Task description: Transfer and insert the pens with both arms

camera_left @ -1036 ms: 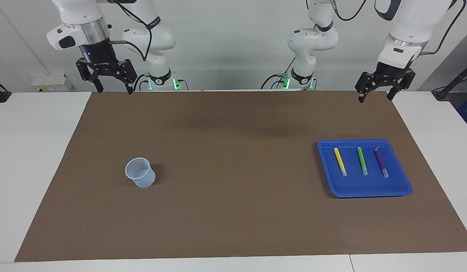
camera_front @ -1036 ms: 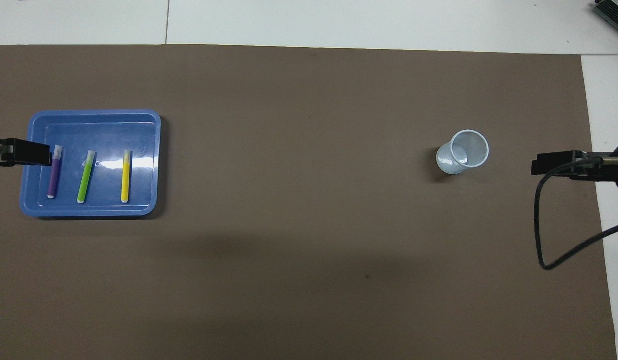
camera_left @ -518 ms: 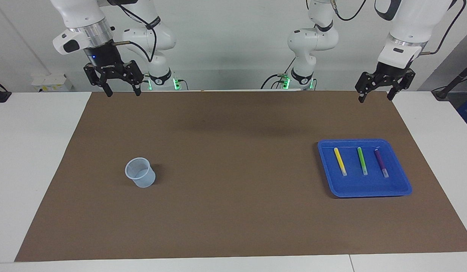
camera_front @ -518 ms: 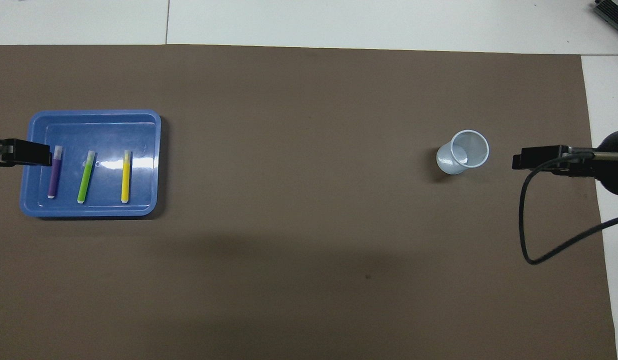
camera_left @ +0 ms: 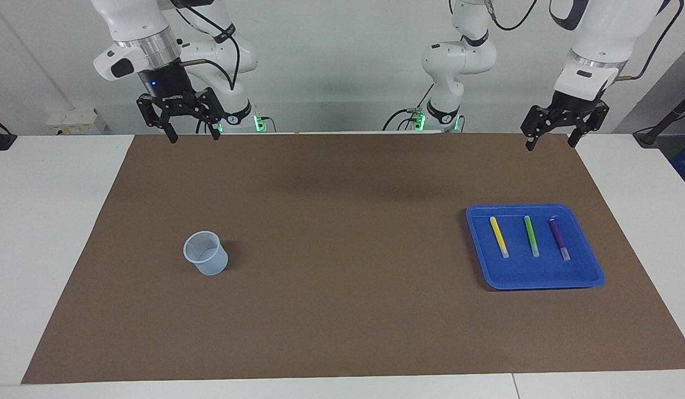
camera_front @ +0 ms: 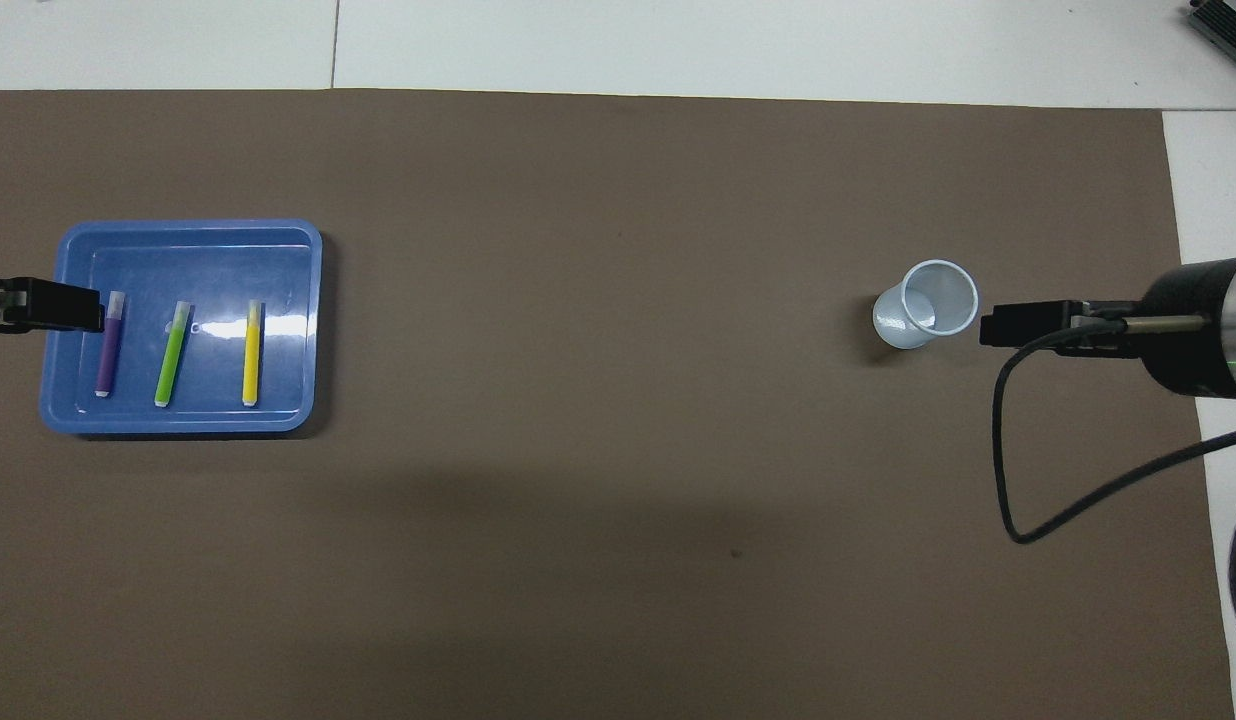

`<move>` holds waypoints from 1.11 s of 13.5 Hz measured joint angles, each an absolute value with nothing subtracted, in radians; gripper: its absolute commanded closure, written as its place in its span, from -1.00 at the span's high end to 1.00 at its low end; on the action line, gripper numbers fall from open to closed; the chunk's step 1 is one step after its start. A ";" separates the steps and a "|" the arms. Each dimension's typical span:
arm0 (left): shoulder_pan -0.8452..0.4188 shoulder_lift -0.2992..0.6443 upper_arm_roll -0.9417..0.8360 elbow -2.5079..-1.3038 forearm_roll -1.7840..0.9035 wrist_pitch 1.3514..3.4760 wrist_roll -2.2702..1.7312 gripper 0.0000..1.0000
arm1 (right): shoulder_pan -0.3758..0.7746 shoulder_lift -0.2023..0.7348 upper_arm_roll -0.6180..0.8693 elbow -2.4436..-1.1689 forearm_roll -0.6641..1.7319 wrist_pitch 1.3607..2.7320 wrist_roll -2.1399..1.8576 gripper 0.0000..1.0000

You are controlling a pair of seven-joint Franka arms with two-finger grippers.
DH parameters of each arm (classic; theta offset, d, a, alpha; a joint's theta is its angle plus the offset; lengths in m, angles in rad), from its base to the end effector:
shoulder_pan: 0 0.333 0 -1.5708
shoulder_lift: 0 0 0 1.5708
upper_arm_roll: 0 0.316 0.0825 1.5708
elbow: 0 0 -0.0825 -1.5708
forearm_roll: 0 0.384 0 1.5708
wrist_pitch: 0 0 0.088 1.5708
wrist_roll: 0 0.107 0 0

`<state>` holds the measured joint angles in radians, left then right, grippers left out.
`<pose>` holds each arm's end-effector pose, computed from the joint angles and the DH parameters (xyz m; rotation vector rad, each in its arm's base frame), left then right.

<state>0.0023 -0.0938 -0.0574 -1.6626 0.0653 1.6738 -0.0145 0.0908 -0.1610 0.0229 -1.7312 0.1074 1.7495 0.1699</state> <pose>0.5346 -0.0246 0.6416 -3.0695 0.0674 -0.1648 0.5158 0.0696 0.6517 -3.0024 0.0988 -0.2452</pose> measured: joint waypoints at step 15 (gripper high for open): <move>0.047 -0.094 -0.051 -1.663 0.065 1.644 -0.014 1.00 | 0.111 -0.154 0.021 -1.811 0.367 1.752 0.397 1.00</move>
